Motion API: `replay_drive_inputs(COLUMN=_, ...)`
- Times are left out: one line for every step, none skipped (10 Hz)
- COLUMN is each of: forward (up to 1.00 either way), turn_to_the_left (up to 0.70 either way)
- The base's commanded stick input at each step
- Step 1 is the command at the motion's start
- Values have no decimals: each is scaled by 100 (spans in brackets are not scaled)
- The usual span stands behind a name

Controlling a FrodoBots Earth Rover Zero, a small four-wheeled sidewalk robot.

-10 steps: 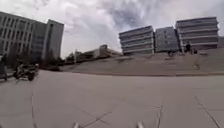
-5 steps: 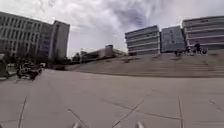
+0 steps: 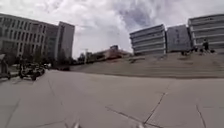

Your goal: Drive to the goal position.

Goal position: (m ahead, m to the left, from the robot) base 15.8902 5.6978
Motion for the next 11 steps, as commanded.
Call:
replay_drive_inputs(forward=70, turn_to_the_left=0)
replay_drive_inputs(forward=70, turn_to_the_left=0)
replay_drive_inputs(forward=70, turn_to_the_left=0)
replay_drive_inputs(forward=70, turn_to_the_left=0)
replay_drive_inputs(forward=70, turn_to_the_left=0)
replay_drive_inputs(forward=70, turn_to_the_left=0)
replay_drive_inputs(forward=70, turn_to_the_left=2)
replay_drive_inputs(forward=70, turn_to_the_left=7)
replay_drive_inputs(forward=70, turn_to_the_left=11)
replay_drive_inputs(forward=70, turn_to_the_left=14)
replay_drive_inputs(forward=70, turn_to_the_left=14)
